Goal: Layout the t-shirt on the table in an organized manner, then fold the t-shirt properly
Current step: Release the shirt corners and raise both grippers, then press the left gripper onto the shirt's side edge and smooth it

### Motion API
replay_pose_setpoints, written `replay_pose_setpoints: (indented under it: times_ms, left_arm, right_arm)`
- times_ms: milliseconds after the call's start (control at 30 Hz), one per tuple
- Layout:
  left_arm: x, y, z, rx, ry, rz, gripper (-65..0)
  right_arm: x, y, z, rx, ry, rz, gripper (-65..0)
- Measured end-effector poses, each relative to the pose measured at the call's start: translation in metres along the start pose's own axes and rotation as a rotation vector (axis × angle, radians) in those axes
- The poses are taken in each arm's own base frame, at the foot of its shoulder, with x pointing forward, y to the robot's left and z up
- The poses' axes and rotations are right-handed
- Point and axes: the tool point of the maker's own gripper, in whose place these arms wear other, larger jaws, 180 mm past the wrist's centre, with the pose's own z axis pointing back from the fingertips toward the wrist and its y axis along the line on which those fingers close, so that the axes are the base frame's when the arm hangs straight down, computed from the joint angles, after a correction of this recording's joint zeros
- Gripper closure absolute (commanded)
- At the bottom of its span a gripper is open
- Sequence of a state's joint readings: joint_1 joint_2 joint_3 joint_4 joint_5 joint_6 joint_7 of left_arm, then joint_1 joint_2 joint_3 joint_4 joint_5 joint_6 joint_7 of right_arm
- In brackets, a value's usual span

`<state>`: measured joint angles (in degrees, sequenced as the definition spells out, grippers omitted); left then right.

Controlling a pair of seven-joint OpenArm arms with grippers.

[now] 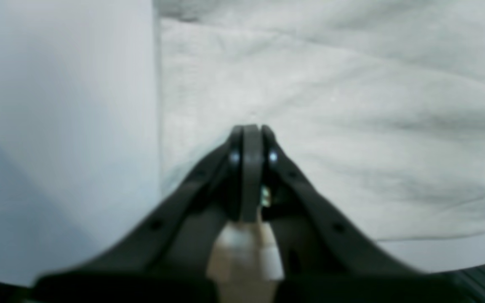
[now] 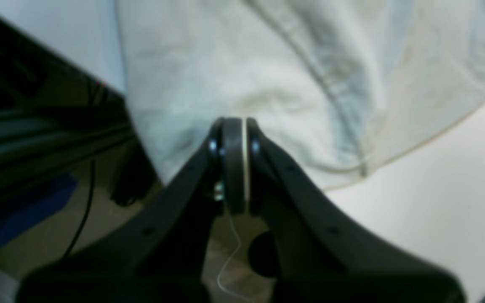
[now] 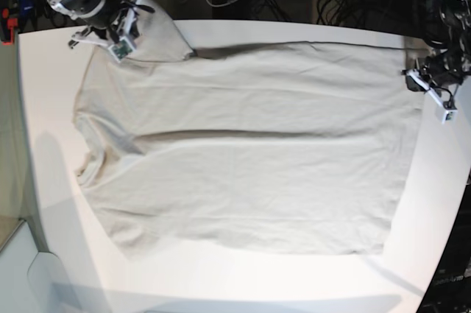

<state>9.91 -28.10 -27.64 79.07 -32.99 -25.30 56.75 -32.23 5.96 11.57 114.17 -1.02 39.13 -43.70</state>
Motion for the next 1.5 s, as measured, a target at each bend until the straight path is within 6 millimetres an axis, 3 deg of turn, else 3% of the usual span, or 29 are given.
replay_pose_setpoints:
  times_ms: [100, 267, 367, 500, 600, 800, 1067, 1300, 1400, 1500]
  left_arm:
    - [0.025, 0.002, 0.014, 0.012, -0.082, -0.015, -0.2]
    - [0.04, 0.014, 0.026, 0.046, -0.132, 0.005, -0.2]
    - [0.06, 0.014, 0.028, 0.043, -0.179, 0.013, -0.2]
    - [0.067, 0.013, 0.03, 0.042, -0.2, 0.004, -0.2]
    - [0.059, 0.013, 0.027, 0.039, -0.176, 0.014, -0.2]
    - [0.066, 0.012, 0.027, 0.039, -0.19, 0.014, -0.2]
    - [0.136, 0.002, 0.036, 0.015, -0.352, 0.029, -0.2]
    - [0.181, -0.022, 0.003, -0.12, -0.396, 0.187, -0.2]
    - [0.193, -0.027, -0.02, -0.133, -0.377, 0.229, -0.2]
    - [0.208, -0.045, -0.045, -0.123, -0.398, 0.178, -0.2]
  right_arm:
    - [0.001, -0.025, 0.001, -0.068, 0.021, -0.004, -1.8]
    - [0.069, -0.073, 0.0, -0.172, -0.163, -0.007, -2.2]
    - [0.081, -0.088, -0.02, -0.16, -0.172, -0.042, -2.2]
    - [0.079, -0.107, -0.047, -0.14, -0.132, -0.077, -1.9]
    - [0.05, -0.11, -0.066, -0.126, -0.021, -0.089, -1.8]
    - [0.044, -0.11, -0.071, -0.134, -0.024, -0.082, -1.7]
    - [0.023, -0.099, -0.046, -0.174, 0.044, -0.02, -1.7]
    - [0.058, -0.112, -0.028, -0.231, -0.056, 0.013, -1.7]
    - [0.058, -0.115, -0.022, -0.252, -0.06, 0.003, -1.7]
    - [0.063, -0.116, -0.016, -0.269, -0.084, -0.025, -1.7]
